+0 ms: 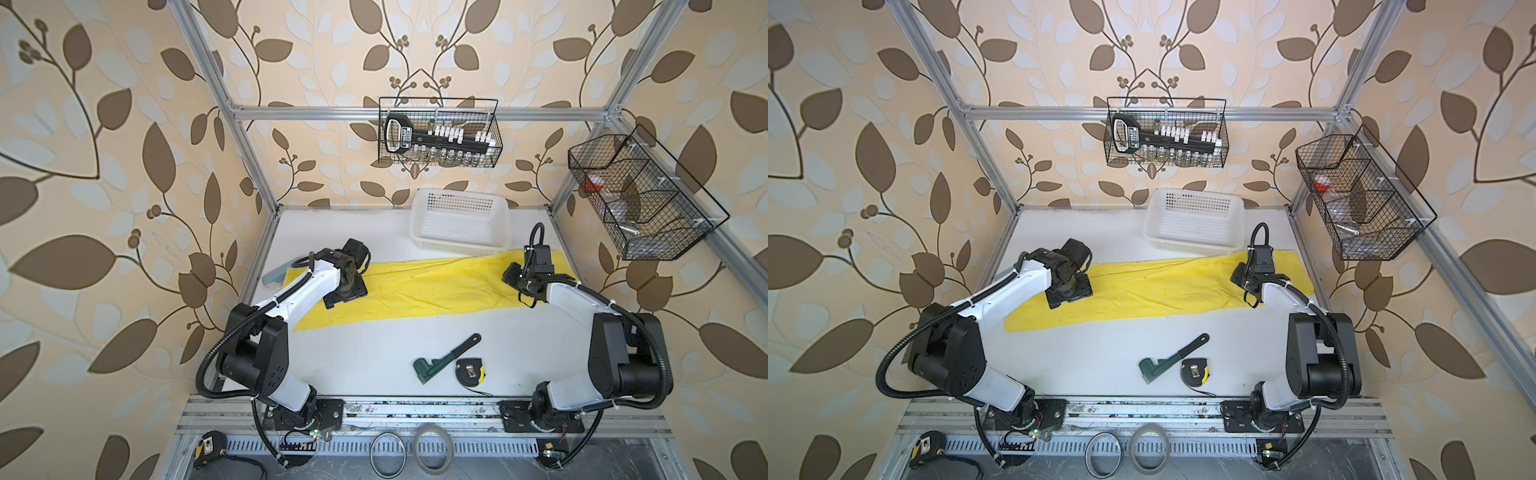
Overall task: Fold and stack the trousers
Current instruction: Fold the trousers at the center of the table, then rotate the trousers at the center of the table.
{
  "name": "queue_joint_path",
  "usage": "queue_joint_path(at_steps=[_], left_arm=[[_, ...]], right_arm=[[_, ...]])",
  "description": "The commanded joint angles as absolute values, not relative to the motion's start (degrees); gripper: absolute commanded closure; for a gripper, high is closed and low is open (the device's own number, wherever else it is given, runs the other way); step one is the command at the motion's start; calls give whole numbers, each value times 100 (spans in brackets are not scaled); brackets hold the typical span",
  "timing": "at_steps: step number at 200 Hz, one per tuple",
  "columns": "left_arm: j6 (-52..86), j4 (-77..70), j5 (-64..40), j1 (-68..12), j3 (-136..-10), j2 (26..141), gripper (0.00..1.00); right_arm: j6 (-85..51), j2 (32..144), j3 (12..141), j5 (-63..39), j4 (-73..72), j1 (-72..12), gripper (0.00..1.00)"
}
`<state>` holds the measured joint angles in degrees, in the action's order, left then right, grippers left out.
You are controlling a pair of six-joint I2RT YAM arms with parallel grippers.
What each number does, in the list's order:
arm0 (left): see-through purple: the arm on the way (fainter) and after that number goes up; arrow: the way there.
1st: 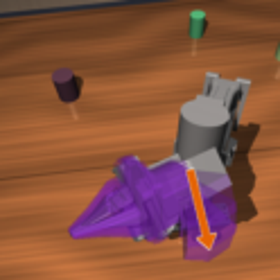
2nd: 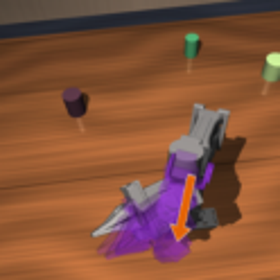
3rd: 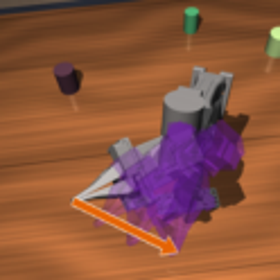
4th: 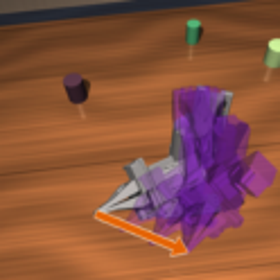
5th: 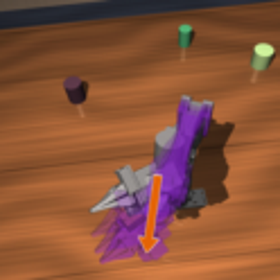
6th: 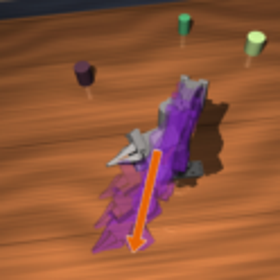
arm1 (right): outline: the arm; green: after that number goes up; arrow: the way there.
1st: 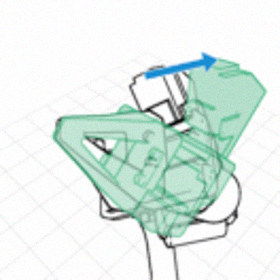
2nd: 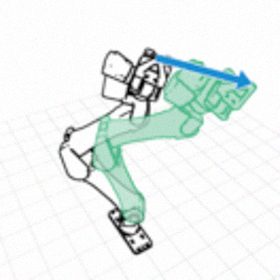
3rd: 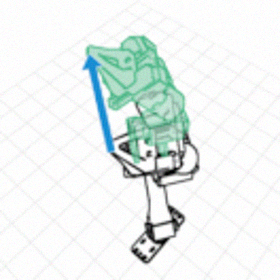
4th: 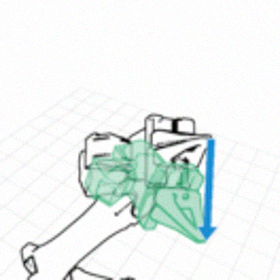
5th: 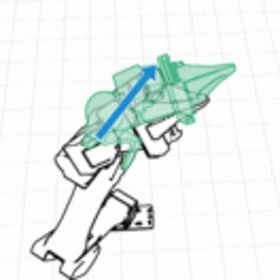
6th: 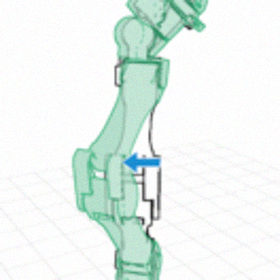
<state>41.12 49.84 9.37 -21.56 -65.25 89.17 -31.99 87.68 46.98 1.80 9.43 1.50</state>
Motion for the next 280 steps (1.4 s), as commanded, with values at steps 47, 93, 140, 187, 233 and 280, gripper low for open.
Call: queue_joint_path(at_steps=[47, 93, 140, 187, 233, 280], left_arm=[[3915, 4301, 703, -2224, -6706, 10003, 23], [3942, 4233, 656, -2237, -6475, 10228, 26], [3999, 4382, 547, -2263, -5939, 9927, 28], [3918, 4717, 698, -2260, -5930, 9388, 25], [3876, 4441, 380, -1683, -6116, 9309, 23], [3765, 3736, -426, -874, -5774, 9132, 20]], right_arm=[[-3365, 9245, 4309, -97, 877, 90, 50], [-3867, 8754, 3736, 307, 1528, 62, 51], [-4316, 7946, 3146, 677, 2091, 73, 51], [-3893, 6653, 3239, 524, 2404, -178, 50], [-3151, 6229, 3493, 440, 1083, -2164, 44], [-2171, 7558, 4103, 899, -104, -4009, 34]])
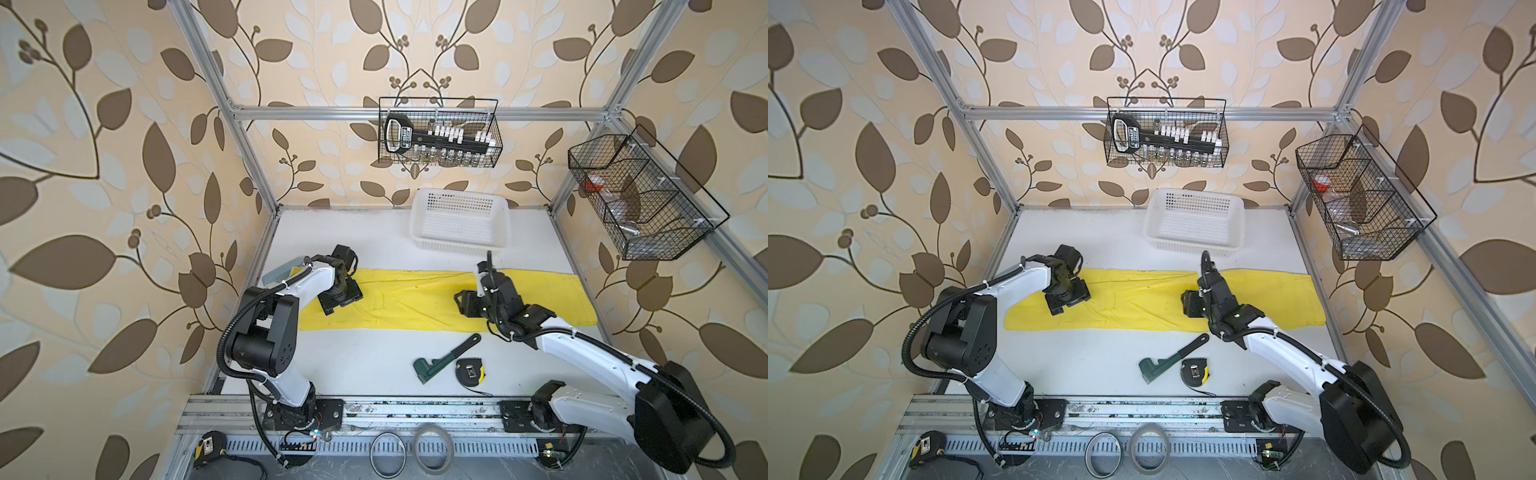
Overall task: Fold and stack the trousers
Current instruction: Rotate the trousers at the center of the table, then smooth out the trousers at the center of the table.
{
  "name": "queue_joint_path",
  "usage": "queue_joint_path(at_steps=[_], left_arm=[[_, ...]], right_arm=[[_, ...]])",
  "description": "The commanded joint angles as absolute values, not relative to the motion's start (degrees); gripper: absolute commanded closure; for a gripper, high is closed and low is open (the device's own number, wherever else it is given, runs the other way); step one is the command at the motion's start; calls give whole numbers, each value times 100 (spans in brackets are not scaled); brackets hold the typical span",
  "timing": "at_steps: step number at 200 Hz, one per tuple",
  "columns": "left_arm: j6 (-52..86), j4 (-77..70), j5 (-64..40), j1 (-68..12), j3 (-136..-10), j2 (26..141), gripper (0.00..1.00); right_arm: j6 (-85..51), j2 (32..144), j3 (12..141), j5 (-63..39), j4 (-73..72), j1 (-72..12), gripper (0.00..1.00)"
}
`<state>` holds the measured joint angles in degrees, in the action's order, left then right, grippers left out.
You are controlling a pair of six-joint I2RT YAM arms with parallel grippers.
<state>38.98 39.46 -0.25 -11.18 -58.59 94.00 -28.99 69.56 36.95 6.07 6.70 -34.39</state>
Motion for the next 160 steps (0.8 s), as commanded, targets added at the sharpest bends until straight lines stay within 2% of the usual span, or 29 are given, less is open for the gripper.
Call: queue_joint_path(at_steps=[1, 64, 114, 160], left_arm=[[3759, 3736, -437, -863, -5774, 9132, 19], [3814, 3425, -713, -343, -5770, 9285, 18], [4126, 3515, 196, -255, -5710, 9308, 15], [4486, 3163, 236, -224, -5301, 8950, 14]], right_arm=[[-2162, 7598, 4126, 889, -118, -4031, 34], [-2520, 9713, 5044, 182, -1081, -4507, 33], [-2929, 10744, 5519, -215, -1474, -4618, 33], [-2895, 11209, 5892, -189, -1680, -4582, 33]])
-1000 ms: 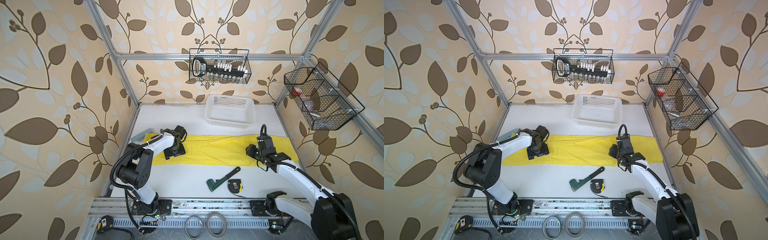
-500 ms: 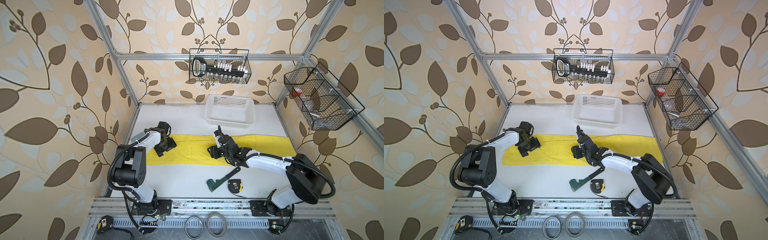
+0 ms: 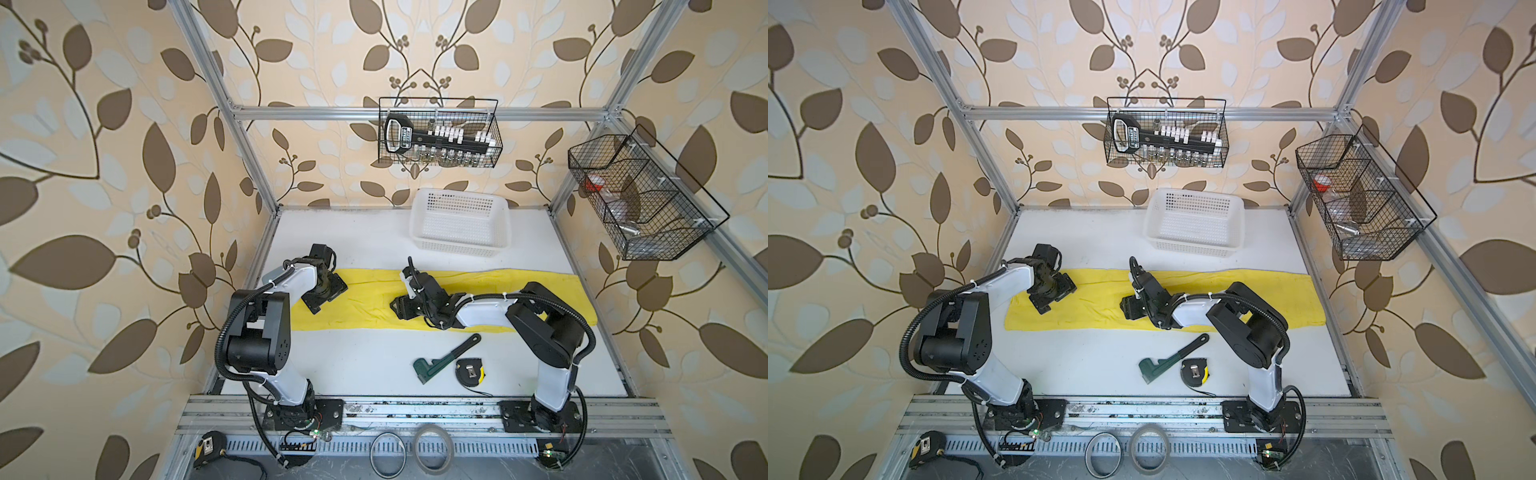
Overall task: Fold and stack the trousers
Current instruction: Smooth out the trousers at the center of the table.
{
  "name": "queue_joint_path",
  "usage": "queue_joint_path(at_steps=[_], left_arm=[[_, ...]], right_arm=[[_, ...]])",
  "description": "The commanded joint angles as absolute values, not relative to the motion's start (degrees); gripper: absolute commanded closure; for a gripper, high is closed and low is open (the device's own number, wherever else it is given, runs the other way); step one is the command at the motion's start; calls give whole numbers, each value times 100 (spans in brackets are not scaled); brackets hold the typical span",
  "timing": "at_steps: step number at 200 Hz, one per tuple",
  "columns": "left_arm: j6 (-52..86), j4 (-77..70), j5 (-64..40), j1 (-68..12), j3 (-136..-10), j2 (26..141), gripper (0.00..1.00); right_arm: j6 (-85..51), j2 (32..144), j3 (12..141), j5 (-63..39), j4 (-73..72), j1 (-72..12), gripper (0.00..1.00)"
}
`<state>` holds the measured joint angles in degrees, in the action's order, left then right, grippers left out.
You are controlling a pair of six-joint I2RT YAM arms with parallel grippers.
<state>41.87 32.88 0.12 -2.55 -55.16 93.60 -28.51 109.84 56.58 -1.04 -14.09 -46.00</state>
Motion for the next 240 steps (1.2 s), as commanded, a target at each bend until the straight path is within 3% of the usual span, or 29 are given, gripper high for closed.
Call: queue_joint_path(at_steps=[1, 46, 101, 177, 240], left_arm=[[4493, 3159, 241, -222, -5287, 8940, 14], [4861, 2679, 376, 5, -4708, 8649, 13], [4883, 2367, 410, 227, -4874, 8699, 13], [5123, 2932, 315, 224, -4674, 7917, 13], [5133, 2537, -284, 162, -4384, 8019, 24]], right_arm=[[-2898, 11221, 5899, -191, -1697, -4576, 33], [-2926, 11600, 6146, -303, -2081, -4354, 33], [-2867, 11800, 6451, -294, -2444, -4195, 33], [-2874, 12396, 7274, -521, -2303, -3903, 34], [-2979, 12821, 7864, -583, -1839, -3795, 34]])
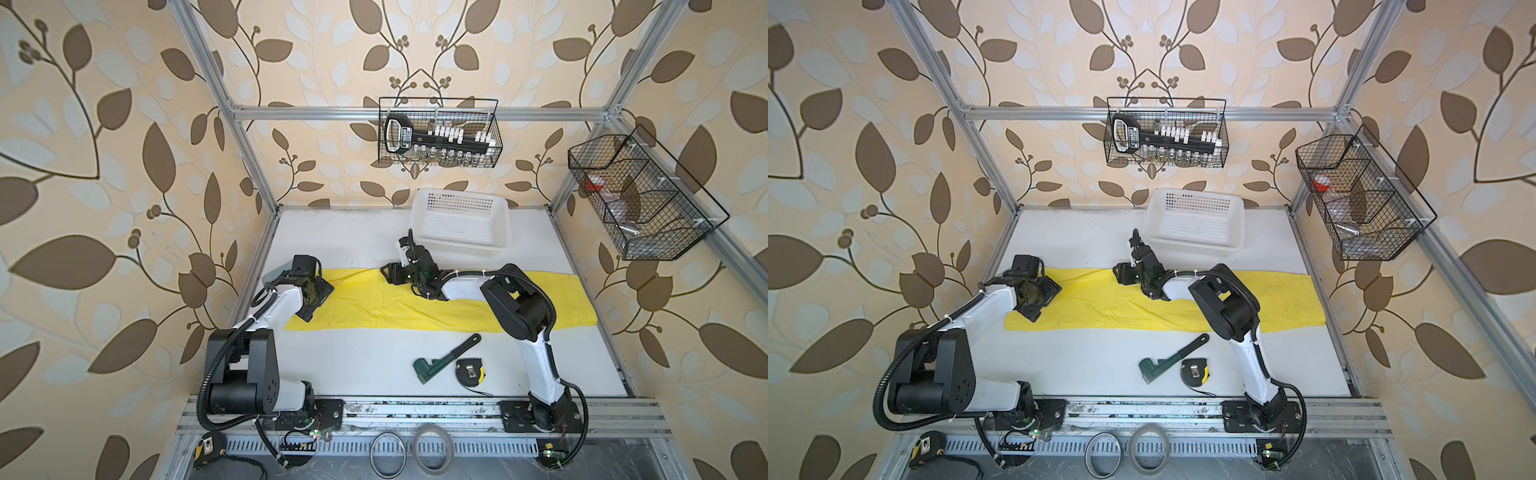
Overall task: Fold and stack the trousers
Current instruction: Smooth out the trousers at the center of the table.
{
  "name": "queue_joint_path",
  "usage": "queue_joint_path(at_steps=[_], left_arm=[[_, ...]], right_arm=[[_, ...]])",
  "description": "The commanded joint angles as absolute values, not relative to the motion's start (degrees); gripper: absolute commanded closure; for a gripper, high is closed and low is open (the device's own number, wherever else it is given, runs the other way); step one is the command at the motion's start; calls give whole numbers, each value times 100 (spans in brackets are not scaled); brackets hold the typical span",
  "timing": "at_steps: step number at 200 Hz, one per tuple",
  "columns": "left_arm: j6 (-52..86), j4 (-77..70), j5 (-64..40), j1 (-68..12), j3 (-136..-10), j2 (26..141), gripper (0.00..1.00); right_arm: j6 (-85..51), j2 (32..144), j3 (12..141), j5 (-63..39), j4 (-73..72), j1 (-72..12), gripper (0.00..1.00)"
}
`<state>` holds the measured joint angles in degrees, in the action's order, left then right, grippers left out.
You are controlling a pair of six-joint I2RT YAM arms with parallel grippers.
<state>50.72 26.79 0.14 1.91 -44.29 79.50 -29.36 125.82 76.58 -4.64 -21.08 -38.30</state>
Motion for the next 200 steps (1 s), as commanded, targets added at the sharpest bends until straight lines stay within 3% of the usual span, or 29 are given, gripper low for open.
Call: queue_joint_path(at_steps=[1, 59, 200], left_arm=[[5133, 2525, -291, 156, -4385, 8026, 24], [4896, 2229, -611, -78, -4896, 8991, 48], [4107, 2955, 1207, -62, -6901, 10349, 49]], right_arm=[[-2979, 12822, 7869, -586, -1834, -3791, 35], [-2909, 12885, 8016, -712, -1679, -3782, 35], [-2992, 12804, 7511, -863, -1974, -3840, 35]])
